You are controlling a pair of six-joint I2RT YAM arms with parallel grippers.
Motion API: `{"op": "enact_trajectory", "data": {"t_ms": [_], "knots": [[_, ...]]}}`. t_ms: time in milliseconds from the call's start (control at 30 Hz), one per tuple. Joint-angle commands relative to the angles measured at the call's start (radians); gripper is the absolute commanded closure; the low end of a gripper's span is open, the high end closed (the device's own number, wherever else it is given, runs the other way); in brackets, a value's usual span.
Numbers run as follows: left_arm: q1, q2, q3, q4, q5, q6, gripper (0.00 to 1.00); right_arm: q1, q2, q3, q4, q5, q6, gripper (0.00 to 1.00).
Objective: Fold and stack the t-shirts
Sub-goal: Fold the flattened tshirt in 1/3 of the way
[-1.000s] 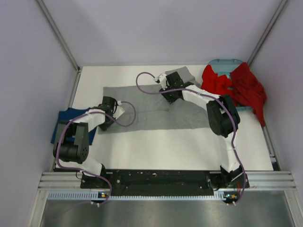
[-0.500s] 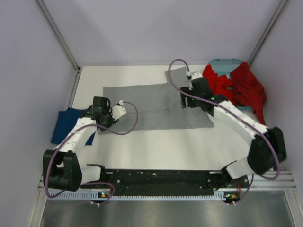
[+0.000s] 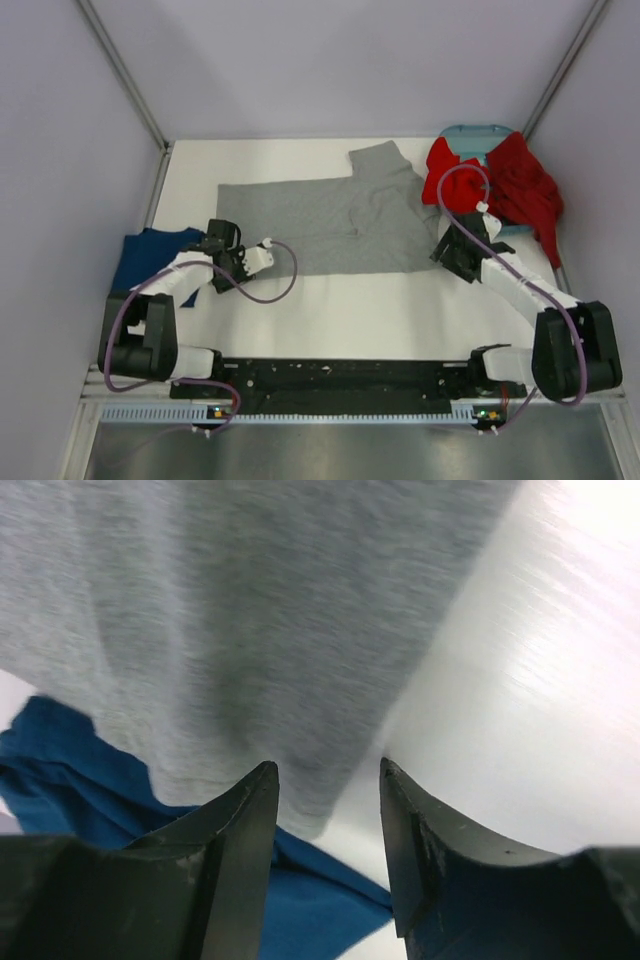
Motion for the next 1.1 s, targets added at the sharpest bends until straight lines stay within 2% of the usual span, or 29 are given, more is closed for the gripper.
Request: {"op": "enact_trajectory", "data": {"t_ms": [0, 100, 167, 200, 300, 467, 600, 733, 867, 1033, 1067], "knots": [[0.002, 0.05, -0.031, 0.167, -0.051, -0.036, 0.53, -0.044, 0.103, 0.014, 0.117, -0.046, 0.051, 0.35], [0.002, 0.057, -0.044, 0.186, -0.055, -0.062, 0.73, -0.044, 0.177, 0.014, 0.157, -0.109, 0.048, 0.47], [0.002, 0.056, -0.033, 0.175, -0.057, -0.088, 0.97, -0.045, 0.217, 0.017, 0.137, -0.146, 0.045, 0.6], [0.002, 0.051, -0.024, 0.158, -0.061, -0.102, 1.0, -0.047, 0.224, 0.012, 0.111, -0.147, 0.048, 0.71], [0.002, 0.018, 0.013, 0.063, -0.065, -0.154, 1.0, -0.058, 0.16, -0.026, 0.001, -0.167, 0.057, 1.0], [0.002, -0.116, 0.015, -0.147, -0.016, -0.142, 1.0, -0.072, -0.108, -0.031, -0.352, -0.101, 0.089, 1.0], [-0.004, -0.248, -0.015, -0.346, 0.096, -0.057, 1.0, -0.072, -0.37, -0.08, -0.554, -0.182, 0.245, 1.0], [-0.021, -0.343, -0.021, -0.507, 0.126, -0.007, 1.0, -0.072, -0.539, -0.117, -0.772, -0.221, 0.376, 1.0], [-0.035, -0.363, -0.015, -0.629, 0.162, 0.029, 1.0, -0.073, -0.599, -0.08, -0.878, -0.258, 0.476, 1.0], [-0.053, -0.342, -0.018, -0.696, 0.129, 0.057, 0.99, -0.073, -0.613, 0.017, -0.995, -0.246, 0.505, 0.99], [-0.055, -0.332, -0.007, -0.719, 0.13, 0.062, 0.87, -0.073, -0.618, 0.035, -1.009, -0.246, 0.506, 0.83]]}}
